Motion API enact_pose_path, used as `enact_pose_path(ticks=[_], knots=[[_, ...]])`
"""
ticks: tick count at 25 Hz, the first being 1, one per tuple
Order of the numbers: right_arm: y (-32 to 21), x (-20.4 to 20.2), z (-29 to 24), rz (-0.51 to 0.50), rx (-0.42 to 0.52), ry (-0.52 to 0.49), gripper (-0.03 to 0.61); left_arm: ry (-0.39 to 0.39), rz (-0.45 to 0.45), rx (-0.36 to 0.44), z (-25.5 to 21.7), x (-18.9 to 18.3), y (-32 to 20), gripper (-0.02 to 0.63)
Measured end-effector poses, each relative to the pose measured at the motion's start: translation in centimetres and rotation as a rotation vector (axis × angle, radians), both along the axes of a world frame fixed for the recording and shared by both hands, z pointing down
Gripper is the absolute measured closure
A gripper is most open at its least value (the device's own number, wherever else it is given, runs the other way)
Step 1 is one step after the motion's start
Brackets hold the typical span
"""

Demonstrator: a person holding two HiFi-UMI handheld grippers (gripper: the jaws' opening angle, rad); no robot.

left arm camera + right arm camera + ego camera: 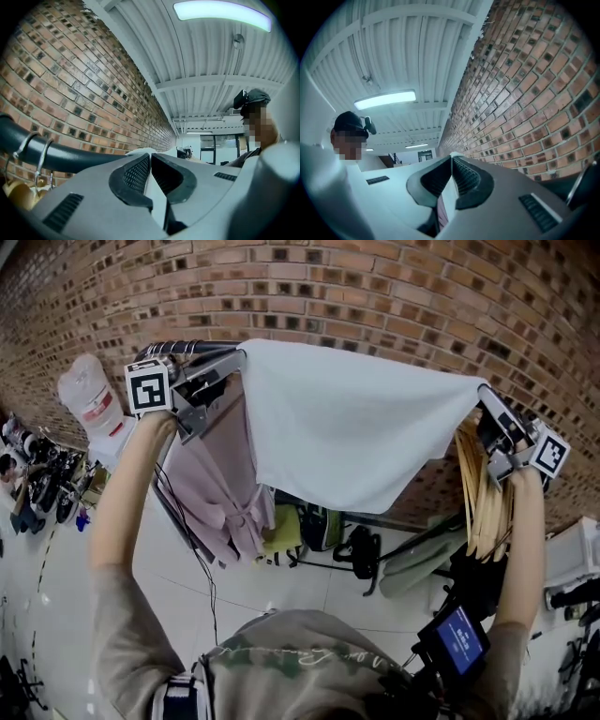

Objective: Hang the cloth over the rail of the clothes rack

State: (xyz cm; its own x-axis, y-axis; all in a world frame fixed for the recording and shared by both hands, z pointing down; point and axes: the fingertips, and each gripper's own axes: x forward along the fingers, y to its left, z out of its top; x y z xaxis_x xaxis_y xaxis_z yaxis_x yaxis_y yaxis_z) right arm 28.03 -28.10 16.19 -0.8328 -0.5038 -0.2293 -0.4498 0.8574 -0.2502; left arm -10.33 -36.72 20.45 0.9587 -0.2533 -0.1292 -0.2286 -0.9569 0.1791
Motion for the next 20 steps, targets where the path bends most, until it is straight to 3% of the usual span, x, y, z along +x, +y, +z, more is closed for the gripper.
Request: enact_pose_path(ticks=[2, 6, 15, 20], knots=[[0.1, 0.6, -0.8, -0.020, -0.034, -0.068, 0.561, -0.013, -0.006, -0.018, 0.4, -0.1, -0.3, 0.595], [-0.6, 1.7, -2.2, -0.081, -0.197, -0.284, 0.561, -0.028, 0.018, -0.016, 0.5, 0.4, -0.2, 0.595], [-2.9, 2.9, -1.8, 0.064, -0.229, -0.138, 0.561, -0.073, -0.005, -0.022, -0.2, 0.9, -1.6, 0.595], [-2.7, 2.2, -1.8, 0.058, -0.245, -0.138, 0.561, -0.063, 0.026, -0.113, 0.1, 1.3, -1.9, 0.595]])
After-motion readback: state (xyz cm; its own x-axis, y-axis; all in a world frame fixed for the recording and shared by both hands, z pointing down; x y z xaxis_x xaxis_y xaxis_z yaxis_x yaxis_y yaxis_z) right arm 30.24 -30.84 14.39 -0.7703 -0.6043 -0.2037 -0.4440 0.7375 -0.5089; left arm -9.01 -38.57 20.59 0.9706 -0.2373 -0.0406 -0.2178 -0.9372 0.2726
